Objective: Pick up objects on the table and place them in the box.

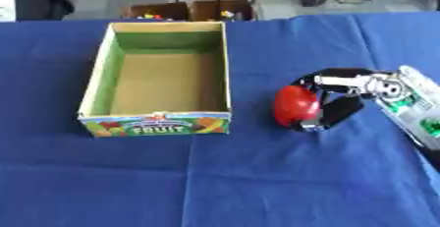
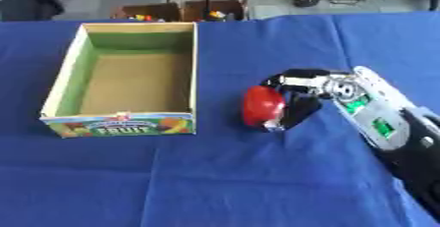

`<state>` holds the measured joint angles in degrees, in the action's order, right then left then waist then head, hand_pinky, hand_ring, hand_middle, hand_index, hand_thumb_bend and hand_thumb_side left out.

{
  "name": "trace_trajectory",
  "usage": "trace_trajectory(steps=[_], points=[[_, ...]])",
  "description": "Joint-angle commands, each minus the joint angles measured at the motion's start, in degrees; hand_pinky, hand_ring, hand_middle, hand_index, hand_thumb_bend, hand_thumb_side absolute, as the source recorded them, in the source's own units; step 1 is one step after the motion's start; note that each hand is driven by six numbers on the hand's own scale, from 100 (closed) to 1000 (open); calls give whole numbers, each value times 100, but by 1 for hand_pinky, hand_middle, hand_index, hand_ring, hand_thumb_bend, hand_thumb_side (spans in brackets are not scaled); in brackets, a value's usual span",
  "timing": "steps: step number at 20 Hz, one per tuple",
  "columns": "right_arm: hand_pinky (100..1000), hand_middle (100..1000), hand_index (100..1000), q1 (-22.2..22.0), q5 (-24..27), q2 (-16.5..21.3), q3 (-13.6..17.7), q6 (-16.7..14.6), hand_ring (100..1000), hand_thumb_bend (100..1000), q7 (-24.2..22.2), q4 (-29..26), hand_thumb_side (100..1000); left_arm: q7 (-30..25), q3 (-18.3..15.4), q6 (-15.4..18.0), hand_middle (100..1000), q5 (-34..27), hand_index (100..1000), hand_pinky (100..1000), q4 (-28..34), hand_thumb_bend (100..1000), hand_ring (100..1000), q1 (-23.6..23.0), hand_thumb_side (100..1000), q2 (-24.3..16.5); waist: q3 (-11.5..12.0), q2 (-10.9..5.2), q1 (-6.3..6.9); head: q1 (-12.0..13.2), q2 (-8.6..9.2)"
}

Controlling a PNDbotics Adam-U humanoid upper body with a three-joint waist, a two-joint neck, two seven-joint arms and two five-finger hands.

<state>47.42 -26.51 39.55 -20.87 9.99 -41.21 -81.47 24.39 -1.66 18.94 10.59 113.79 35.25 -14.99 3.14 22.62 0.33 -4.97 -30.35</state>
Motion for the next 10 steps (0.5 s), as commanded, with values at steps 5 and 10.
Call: trace_trajectory(steps=[5,10], points=[[622,789,916,51,44,-6,-55,-19,741,464,108,45,474,-2,-11,-34,707,-6,775,739,80,100,851,74,1000,-22,11,-74,11,-24,72],[558,717,841,54,-5,-19,-65,-42,653,442,276,35,450,1,-9,-43,704,-5,775,738,80,100,850,76,1000,-19,8,-62,11,-40,83]])
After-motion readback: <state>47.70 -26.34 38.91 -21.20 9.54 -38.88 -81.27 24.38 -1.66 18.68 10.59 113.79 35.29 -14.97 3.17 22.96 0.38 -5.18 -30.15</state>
